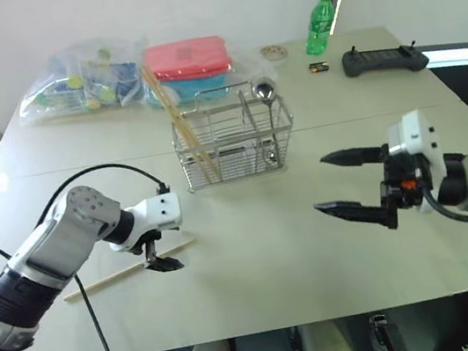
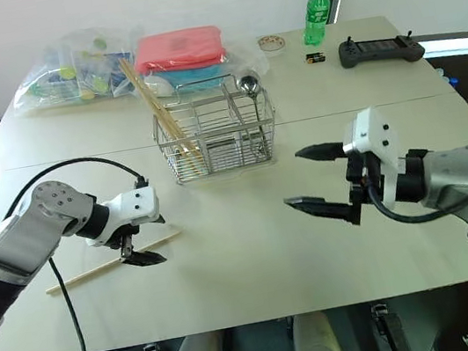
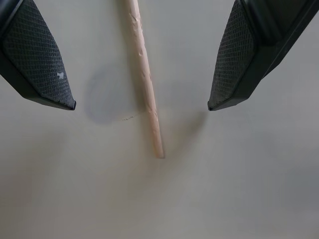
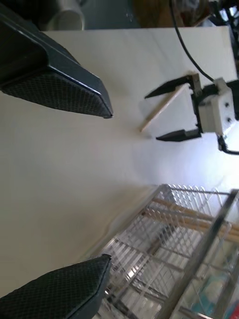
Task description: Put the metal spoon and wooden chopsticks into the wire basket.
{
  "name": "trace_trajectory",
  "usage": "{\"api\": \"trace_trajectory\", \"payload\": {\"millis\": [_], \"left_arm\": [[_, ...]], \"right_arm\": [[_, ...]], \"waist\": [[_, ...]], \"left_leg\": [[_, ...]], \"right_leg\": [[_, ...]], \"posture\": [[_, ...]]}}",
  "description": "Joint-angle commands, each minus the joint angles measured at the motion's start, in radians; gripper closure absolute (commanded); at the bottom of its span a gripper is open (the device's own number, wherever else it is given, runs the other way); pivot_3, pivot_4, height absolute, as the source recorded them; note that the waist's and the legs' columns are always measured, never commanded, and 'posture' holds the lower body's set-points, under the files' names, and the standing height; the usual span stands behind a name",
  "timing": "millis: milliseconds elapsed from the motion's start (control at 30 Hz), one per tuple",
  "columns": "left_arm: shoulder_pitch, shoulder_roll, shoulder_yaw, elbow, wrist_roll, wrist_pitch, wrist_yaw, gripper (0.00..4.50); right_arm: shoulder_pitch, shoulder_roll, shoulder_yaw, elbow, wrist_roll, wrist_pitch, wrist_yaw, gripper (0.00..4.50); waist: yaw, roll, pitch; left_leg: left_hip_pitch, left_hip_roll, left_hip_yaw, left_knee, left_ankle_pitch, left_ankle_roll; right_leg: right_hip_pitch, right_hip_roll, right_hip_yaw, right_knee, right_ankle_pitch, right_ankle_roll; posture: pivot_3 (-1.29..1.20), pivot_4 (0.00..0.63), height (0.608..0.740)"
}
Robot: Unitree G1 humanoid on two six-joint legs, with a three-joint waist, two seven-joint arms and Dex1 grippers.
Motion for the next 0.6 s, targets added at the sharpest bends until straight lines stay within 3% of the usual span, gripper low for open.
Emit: {"api": "trace_trajectory", "payload": {"millis": [33, 267, 300, 367, 600], "left_arm": [[-0.014, -0.008, -0.013, 0.002, 0.046, -0.016, -0.018, 0.02], [-0.012, -0.043, -0.029, 0.033, 0.092, -0.014, -0.035, 0.02], [-0.006, -0.043, -0.036, 0.037, 0.104, -0.029, -0.038, 0.26], [0.002, -0.043, -0.042, 0.039, 0.120, -0.039, -0.044, 0.90], [-0.002, -0.079, -0.027, 0.066, 0.138, -0.019, -0.048, 4.44]], "right_arm": [[0.002, -0.008, -0.043, -0.035, 0.026, -0.017, 0.012, 0.00], [-0.022, -0.007, -0.045, -0.014, 0.032, -0.012, 0.003, 0.00], [-0.025, -0.007, -0.046, -0.011, 0.034, -0.011, 0.002, 0.00], [-0.027, -0.007, -0.048, -0.009, 0.037, -0.009, 0.002, 0.00], [-0.038, 0.000, -0.045, 0.001, 0.045, -0.008, -0.010, 0.00]], "waist": [[-0.001, 0.000, 0.000], [0.002, 0.001, -0.001], [0.002, 0.001, -0.001], [0.001, 0.001, -0.001], [-0.001, 0.005, -0.004]], "left_leg": [[0.000, 0.000, 0.000, 0.000, 0.000, 0.000], [0.003, 0.000, 0.000, 0.001, 0.000, 0.000], [0.003, 0.000, 0.000, 0.001, 0.000, 0.000], [0.003, 0.000, 0.000, 0.001, 0.000, 0.000], [0.003, 0.000, 0.000, 0.000, 0.000, 0.001]], "right_leg": [[0.000, 0.000, 0.000, 0.000, 0.000, 0.000], [0.003, 0.000, 0.000, 0.000, -0.003, 0.004], [0.003, -0.001, 0.000, 0.000, -0.003, 0.004], [0.003, -0.001, 0.000, 0.000, -0.003, 0.004], [0.003, -0.001, 0.000, 0.000, -0.003, 0.004]], "posture": [[0.00, 0.150, 0.692], [0.00, 0.150, 0.692], [0.00, 0.150, 0.692], [0.00, 0.150, 0.692], [0.00, 0.150, 0.692]]}}
